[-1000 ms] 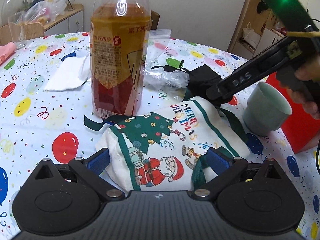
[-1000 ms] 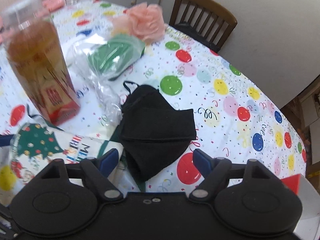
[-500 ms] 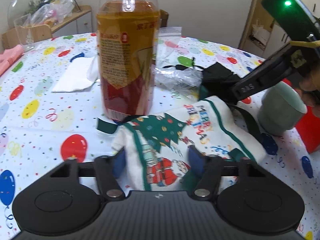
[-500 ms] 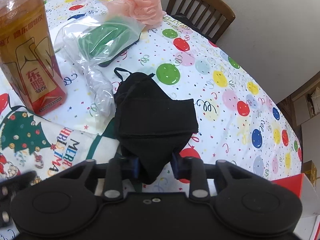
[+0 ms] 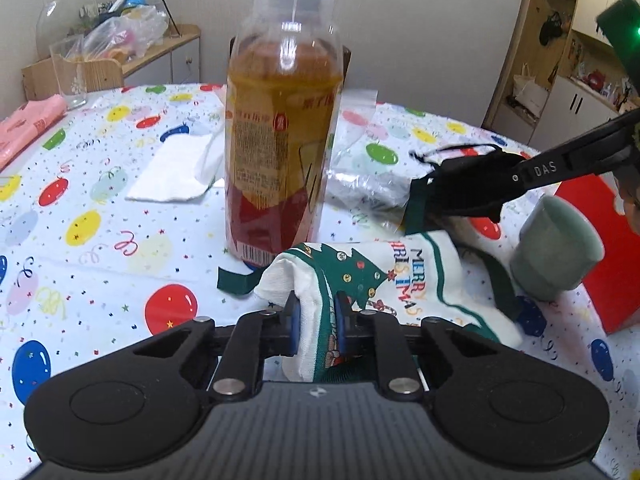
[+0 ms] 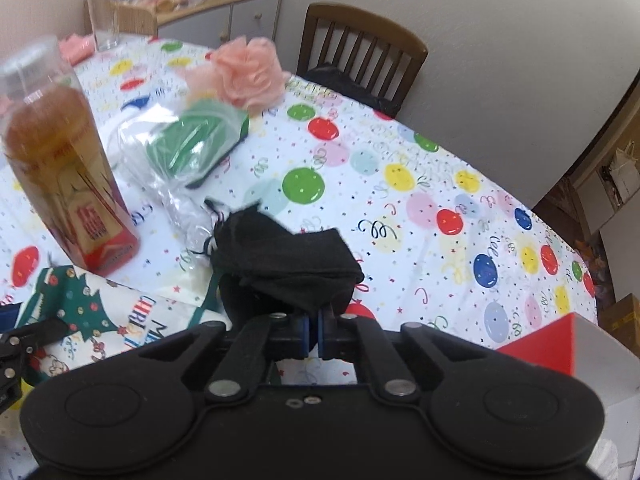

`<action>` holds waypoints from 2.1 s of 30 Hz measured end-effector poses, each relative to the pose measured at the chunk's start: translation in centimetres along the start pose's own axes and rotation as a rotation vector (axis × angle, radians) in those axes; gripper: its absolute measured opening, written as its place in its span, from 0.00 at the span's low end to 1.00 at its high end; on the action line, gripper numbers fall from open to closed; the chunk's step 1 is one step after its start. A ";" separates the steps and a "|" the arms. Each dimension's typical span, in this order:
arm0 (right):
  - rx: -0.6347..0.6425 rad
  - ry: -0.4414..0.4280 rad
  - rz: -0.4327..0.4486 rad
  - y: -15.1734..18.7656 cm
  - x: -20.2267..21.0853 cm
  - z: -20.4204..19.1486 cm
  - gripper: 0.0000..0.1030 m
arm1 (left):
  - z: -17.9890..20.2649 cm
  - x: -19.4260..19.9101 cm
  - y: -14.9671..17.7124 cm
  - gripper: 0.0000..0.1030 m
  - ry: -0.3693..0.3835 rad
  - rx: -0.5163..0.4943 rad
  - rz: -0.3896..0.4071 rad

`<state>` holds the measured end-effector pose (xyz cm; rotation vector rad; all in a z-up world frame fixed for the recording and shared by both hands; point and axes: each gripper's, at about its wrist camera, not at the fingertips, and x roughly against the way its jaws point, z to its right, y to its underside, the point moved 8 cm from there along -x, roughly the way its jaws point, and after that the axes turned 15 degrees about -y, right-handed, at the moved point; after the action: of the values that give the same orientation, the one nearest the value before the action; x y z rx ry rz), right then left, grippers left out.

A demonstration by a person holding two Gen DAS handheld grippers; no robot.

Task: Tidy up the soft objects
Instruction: 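Grasp the white Christmas-print cloth with the left gripper while the right gripper grasps the black mask, then lift and carry the cloth and mask over the shoebox with both grippers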

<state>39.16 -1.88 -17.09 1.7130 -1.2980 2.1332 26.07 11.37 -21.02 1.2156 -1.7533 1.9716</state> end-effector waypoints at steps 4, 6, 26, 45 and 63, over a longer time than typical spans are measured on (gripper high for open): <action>-0.017 -0.008 0.054 -0.1 2.4 0.0 0.02 | -0.1 1.4 -0.7 0.14 0.006 0.014 0.029; -0.028 -0.013 0.089 -0.4 3.8 0.0 0.02 | -0.1 2.2 -1.1 0.14 0.007 0.016 0.044; -0.102 -0.094 0.373 1.2 19.7 1.2 0.02 | 0.6 11.5 -5.1 0.13 0.050 0.068 0.137; -0.177 -0.087 0.547 7.2 31.6 10.1 0.02 | 7.1 20.7 -10.6 0.13 0.116 0.053 0.257; -0.262 0.025 0.615 12.9 35.1 21.8 0.02 | 23.2 23.7 -14.4 0.13 0.229 -0.027 0.336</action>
<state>35.62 -38.68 5.49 1.2872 -2.2013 2.0999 30.39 -14.01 4.40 0.6853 -1.9538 2.1545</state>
